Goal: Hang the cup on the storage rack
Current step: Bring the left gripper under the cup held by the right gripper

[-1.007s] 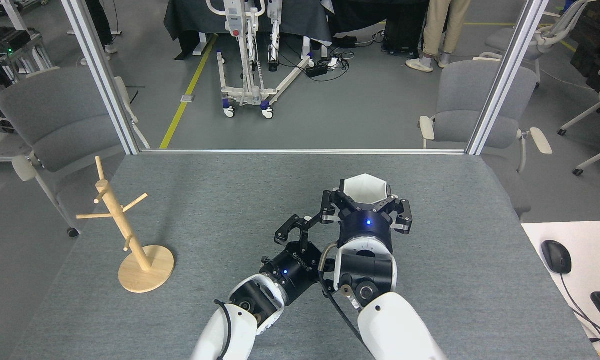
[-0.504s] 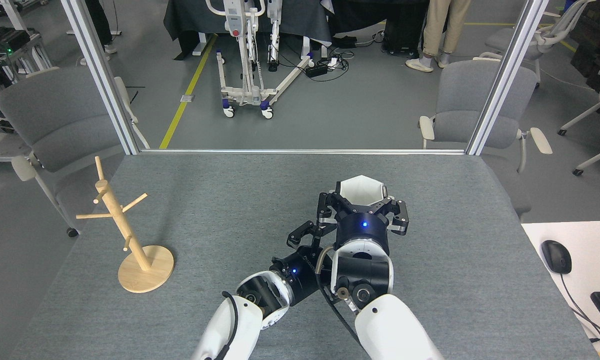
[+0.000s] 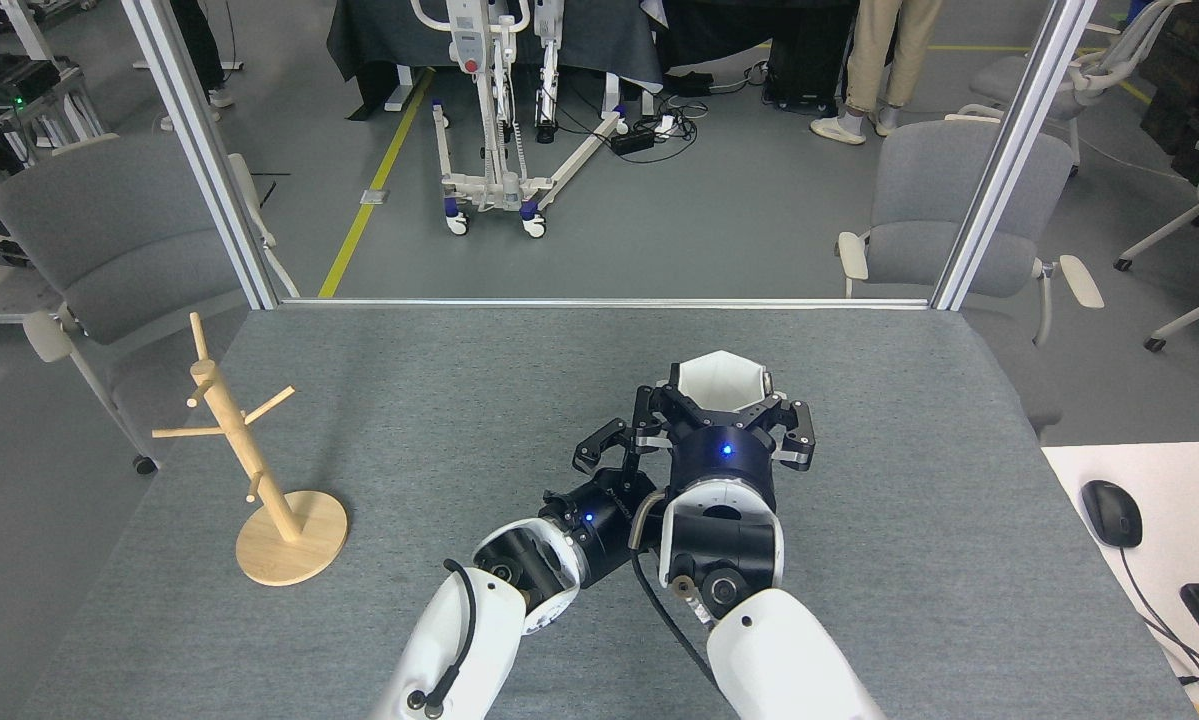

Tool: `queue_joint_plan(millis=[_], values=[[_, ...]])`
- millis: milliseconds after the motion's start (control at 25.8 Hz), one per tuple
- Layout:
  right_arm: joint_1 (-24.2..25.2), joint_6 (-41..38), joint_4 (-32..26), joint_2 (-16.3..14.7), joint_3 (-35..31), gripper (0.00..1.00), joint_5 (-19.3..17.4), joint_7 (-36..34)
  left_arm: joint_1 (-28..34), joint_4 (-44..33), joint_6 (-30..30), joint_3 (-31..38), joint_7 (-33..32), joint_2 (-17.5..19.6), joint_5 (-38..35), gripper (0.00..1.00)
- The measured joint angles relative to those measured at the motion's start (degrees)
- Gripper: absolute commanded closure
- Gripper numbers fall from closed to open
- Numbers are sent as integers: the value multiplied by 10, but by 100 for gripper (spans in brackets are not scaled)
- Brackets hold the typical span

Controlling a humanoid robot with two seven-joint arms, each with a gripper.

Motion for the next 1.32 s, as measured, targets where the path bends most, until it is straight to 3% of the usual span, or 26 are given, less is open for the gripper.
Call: queue_joint_plan(millis=[465, 736, 1317], values=[[0, -1, 3, 0, 0, 100, 0, -6, -40, 58, 8, -3, -21, -1, 18, 1], [1, -1, 3, 0, 0, 100, 0, -7, -80, 91, -5, -4, -64, -1, 102, 1], [5, -1, 3, -4, 0, 100, -1, 0, -88, 101, -14, -4, -75, 0, 143, 1]])
